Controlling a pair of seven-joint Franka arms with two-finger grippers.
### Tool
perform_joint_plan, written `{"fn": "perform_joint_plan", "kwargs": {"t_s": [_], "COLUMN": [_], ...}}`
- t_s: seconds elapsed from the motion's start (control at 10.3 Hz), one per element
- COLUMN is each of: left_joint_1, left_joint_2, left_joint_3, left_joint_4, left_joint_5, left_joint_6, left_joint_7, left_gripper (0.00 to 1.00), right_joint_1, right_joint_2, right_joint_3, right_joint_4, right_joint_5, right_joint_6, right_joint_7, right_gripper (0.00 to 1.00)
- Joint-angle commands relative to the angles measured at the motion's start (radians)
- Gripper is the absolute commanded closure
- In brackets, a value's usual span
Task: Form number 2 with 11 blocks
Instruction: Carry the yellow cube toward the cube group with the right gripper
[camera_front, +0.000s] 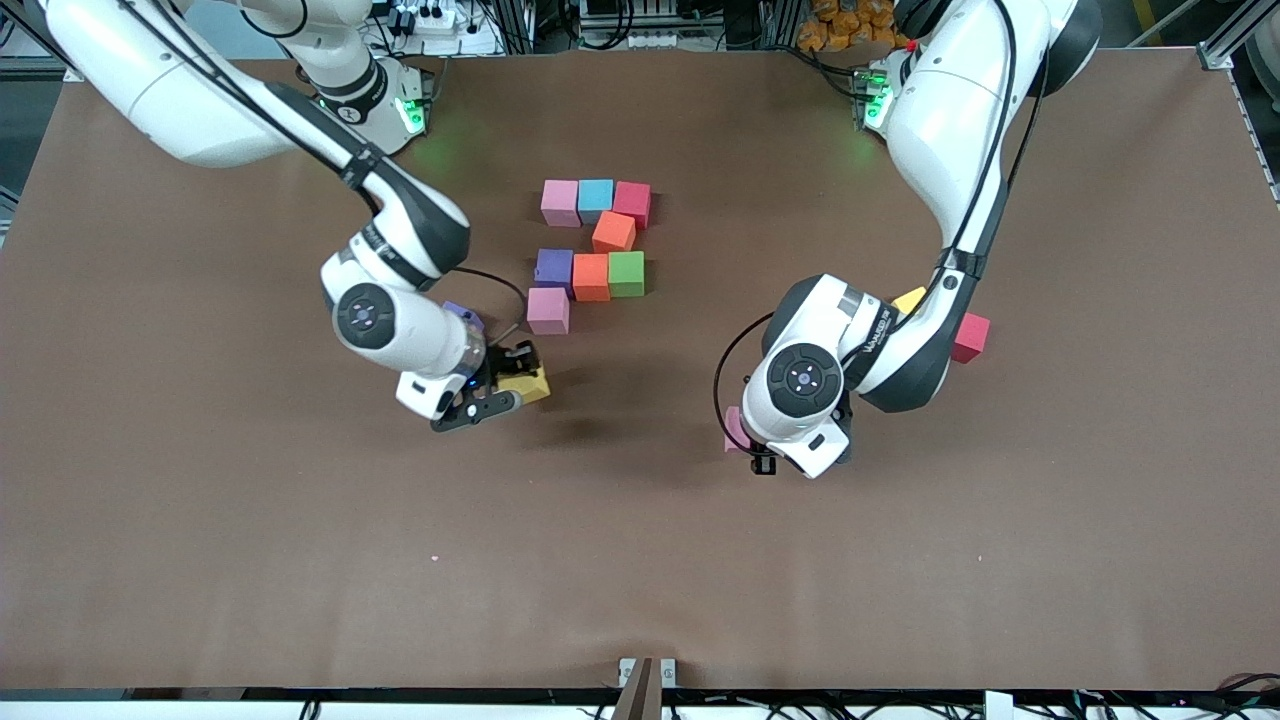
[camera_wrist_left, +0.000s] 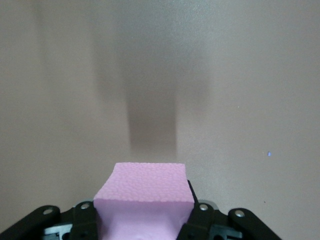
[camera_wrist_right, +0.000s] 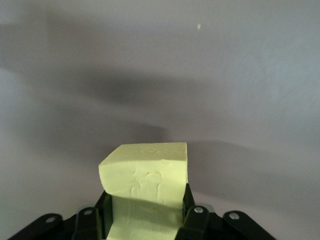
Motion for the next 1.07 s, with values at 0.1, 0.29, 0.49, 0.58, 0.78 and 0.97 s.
{"fn": "perform_joint_plan", "kwargs": {"t_s": [0.1,0.29,0.49,0.58,0.78,0.97], "left_joint_1": [-0.006,-0.011,-0.015,-0.017,-0.017,-0.017], "left_joint_2": [-0.026,-0.024,-0.021,-0.021,-0.018,-0.018], "left_joint_3": [0.000,0.000,0.000,0.000,-0.001,-0.001], "left_joint_4": [-0.027,-0.027,-0.027,-0.027,-0.027,-0.027], "left_joint_5": [-0.006,-0.003,-0.003,-0.003,-0.003,-0.005], "left_joint_6": [-0.012,-0.012,-0.010,-0.010,-0.010,-0.010], "left_joint_7": [-0.026,-0.026,-0.026,-0.026,-0.026,-0.026], "left_gripper": [0.47,0.47,0.47,0.46,0.45,0.45], "right_joint_1": [0.035,0.033,0.032,0.035,0.015,0.018], "right_joint_2": [-0.091,-0.094,-0.093,-0.088,-0.088,-0.088], "right_joint_3": [0.027,0.037,0.037,0.035,0.035,0.035], "right_joint_4": [-0.094,-0.137,-0.157,-0.183,-0.226,-0.240], "right_joint_5": [-0.169,-0.238,-0.250,-0.252,-0.275,-0.289], "right_joint_6": [-0.001,0.034,0.056,0.101,0.158,0.158], "right_joint_7": [0.387,0.522,0.547,0.549,0.547,0.547], "right_gripper": [0.78,0.78,0.78,0.78,0.78,0.78]}}
